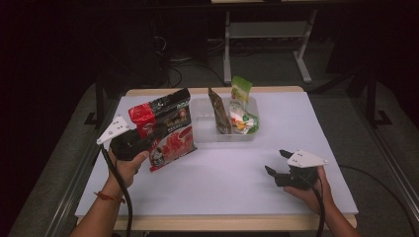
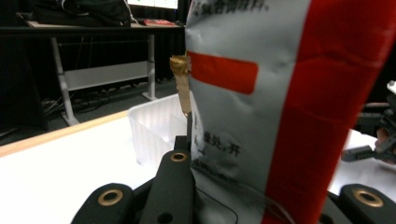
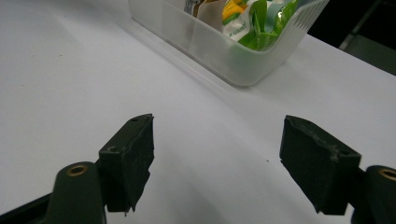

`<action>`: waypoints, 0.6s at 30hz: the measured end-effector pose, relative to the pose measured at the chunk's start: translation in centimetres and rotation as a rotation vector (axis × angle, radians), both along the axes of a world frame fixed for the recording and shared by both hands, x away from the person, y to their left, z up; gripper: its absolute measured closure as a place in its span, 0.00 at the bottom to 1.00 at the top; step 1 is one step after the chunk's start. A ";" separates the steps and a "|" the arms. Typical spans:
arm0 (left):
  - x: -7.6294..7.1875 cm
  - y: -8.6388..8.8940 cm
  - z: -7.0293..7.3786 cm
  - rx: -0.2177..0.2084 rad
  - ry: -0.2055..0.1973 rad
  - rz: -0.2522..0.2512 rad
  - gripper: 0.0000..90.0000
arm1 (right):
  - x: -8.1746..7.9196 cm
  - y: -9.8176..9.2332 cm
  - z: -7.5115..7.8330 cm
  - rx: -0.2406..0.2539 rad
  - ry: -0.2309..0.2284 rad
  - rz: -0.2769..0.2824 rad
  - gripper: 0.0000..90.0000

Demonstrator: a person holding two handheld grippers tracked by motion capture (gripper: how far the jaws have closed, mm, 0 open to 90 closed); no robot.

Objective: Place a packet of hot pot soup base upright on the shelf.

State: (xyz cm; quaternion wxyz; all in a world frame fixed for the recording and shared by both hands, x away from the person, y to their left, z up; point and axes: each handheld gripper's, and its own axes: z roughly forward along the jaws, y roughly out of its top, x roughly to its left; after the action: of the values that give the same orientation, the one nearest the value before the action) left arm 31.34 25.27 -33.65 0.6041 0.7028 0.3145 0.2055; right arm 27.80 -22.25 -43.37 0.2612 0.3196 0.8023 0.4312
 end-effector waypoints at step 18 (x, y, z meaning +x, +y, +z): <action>3.4 -2.6 0.7 -0.024 0.004 0.091 0.89 | 0.1 0.1 -0.2 0.014 0.028 0.009 0.27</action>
State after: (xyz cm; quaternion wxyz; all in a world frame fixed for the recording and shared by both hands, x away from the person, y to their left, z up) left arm 34.75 22.71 -32.92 0.6018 0.6809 0.3498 0.2278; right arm 27.94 -22.14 -43.55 0.2459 0.3236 0.8043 0.4334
